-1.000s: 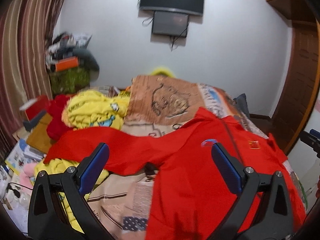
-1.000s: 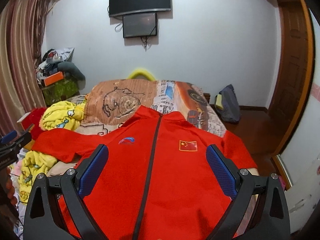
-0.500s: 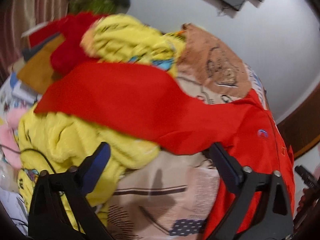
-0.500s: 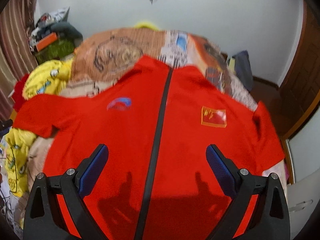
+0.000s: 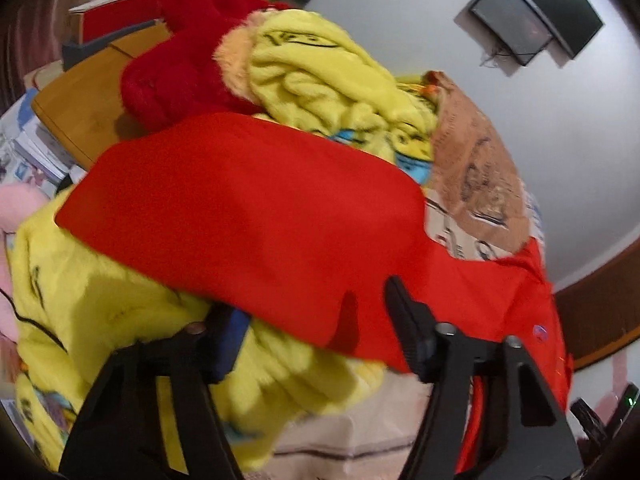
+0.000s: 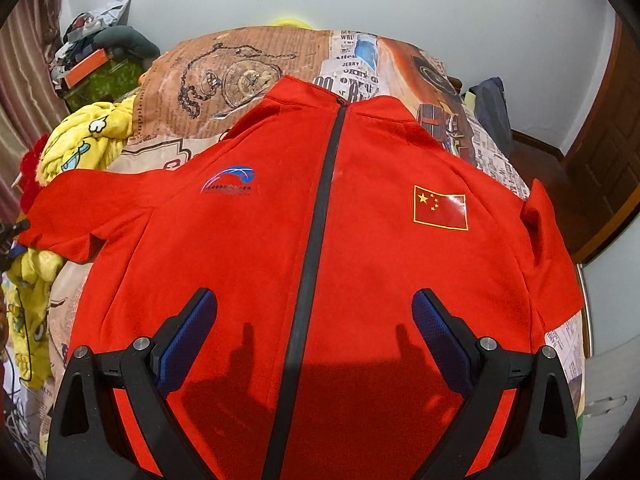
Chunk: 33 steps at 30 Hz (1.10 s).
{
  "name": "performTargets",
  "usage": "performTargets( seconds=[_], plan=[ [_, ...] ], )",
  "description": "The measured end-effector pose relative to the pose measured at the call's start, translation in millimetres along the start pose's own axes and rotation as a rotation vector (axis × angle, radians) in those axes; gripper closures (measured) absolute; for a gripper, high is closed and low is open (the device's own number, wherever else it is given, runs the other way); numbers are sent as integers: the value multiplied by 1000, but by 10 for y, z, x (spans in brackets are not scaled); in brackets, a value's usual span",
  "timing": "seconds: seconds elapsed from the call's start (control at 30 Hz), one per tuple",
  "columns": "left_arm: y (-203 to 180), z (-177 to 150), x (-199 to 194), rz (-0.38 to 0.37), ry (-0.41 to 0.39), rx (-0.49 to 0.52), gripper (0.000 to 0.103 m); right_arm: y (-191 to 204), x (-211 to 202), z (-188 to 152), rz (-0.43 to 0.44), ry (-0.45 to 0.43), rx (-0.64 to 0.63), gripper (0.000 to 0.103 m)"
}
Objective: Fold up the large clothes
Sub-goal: 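Grasp the red jacket's sleeve with the left tool and lift it, then fold the held sleeve across the jacket body with the left tool, release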
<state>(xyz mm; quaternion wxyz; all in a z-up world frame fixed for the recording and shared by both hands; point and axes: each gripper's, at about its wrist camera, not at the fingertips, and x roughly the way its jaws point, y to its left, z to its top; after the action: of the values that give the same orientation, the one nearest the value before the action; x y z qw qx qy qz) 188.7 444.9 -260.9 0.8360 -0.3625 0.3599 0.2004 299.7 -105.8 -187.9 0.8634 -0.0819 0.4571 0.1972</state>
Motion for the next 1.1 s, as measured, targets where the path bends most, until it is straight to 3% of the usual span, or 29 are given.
performTargets(
  seconds=[0.07, 0.13, 0.23, 0.33, 0.47, 0.63, 0.8, 1.0, 1.1],
  plan=[
    [21, 73, 50, 40, 1, -7, 58, 8, 8, 19, -2, 1, 0, 6],
    [12, 122, 67, 94, -4, 12, 77, -11, 8, 26, -5, 0, 3, 6],
    [-73, 165, -30, 148, -29, 52, 89, -30, -6, 40, -8, -1, 15, 6],
    [-258, 201, -215, 203, -75, 121, 95, -61, -51, 51, -10, -13, 22, 6],
    [-625, 255, -521, 203, -169, 220, 98, -103, -123, 64, -10, -35, 28, 6],
    [-1304, 284, -855, 147, -279, 351, 100, -219, -234, 103, -5, -68, 32, 6],
    [-2149, 287, -1048, 20, -335, 438, 100, -393, -337, 150, -12, -97, 26, 6],
    [-3142, 111, -899, -116, -288, 501, 101, -693, -423, 172, -10, -121, 50, 6],
    [-3586, -85, -697, -145, -243, 551, 101, -816, -442, 168, -11, -122, 54, 6]
  ],
)
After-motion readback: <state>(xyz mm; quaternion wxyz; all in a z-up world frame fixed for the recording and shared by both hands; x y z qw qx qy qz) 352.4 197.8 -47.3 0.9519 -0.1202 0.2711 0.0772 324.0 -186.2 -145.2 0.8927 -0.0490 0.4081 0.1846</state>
